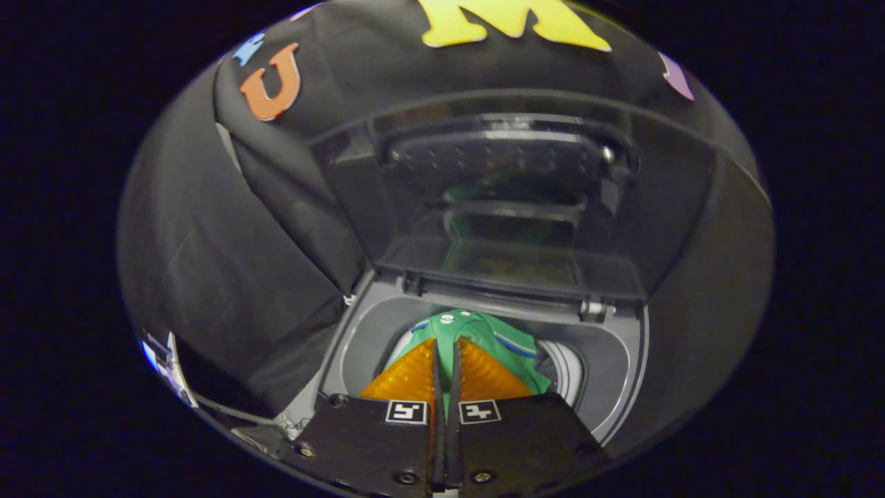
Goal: Put the clothes into the washing machine and then close the washing machine lid.
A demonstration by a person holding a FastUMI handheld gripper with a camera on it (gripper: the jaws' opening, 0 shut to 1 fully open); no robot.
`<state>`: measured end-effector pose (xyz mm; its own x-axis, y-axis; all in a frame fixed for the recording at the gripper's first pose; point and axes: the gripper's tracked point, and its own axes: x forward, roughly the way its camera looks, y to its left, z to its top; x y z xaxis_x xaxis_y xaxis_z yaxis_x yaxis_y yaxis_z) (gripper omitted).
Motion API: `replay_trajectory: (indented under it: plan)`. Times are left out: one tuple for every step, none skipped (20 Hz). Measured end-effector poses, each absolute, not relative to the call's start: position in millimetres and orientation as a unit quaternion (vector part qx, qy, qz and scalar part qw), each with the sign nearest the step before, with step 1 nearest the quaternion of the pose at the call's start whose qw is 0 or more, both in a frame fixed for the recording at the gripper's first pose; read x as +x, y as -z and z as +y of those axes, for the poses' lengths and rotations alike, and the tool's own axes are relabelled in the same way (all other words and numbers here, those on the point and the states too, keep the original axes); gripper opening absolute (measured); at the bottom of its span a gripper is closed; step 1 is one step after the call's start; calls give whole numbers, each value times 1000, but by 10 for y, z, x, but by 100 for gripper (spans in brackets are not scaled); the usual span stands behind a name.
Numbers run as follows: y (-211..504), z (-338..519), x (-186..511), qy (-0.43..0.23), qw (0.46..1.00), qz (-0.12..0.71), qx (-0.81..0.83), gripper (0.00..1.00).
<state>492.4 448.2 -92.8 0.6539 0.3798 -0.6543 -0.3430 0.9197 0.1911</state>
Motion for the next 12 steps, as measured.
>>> replay_trajectory:
  plan:
    - [1021, 4446, 4955, -190, 905, 379, 30, 4]
    - [1114, 4395, 4948, -179, 902, 392, 28, 4]
    - [1267, 4350, 4889, -168, 897, 409, 25, 4]
    - [1381, 4334, 4853, -161, 891, 423, 31, 4]
    - [1448, 4319, 4814, -153, 885, 438, 34, 4]
    - [1497, 4307, 4797, -146, 882, 447, 39, 4]
    - [1521, 4313, 4789, -142, 880, 452, 42, 5]
    - [1550, 4316, 4794, -137, 879, 454, 41, 5]
    - [1556, 4309, 4771, -135, 878, 457, 42, 6]
    - [1571, 4313, 4772, -131, 878, 458, 42, 7]
    - [1572, 4276, 4758, -124, 878, 461, 39, 8]
    - [1545, 4272, 4756, -123, 878, 461, 42, 9]
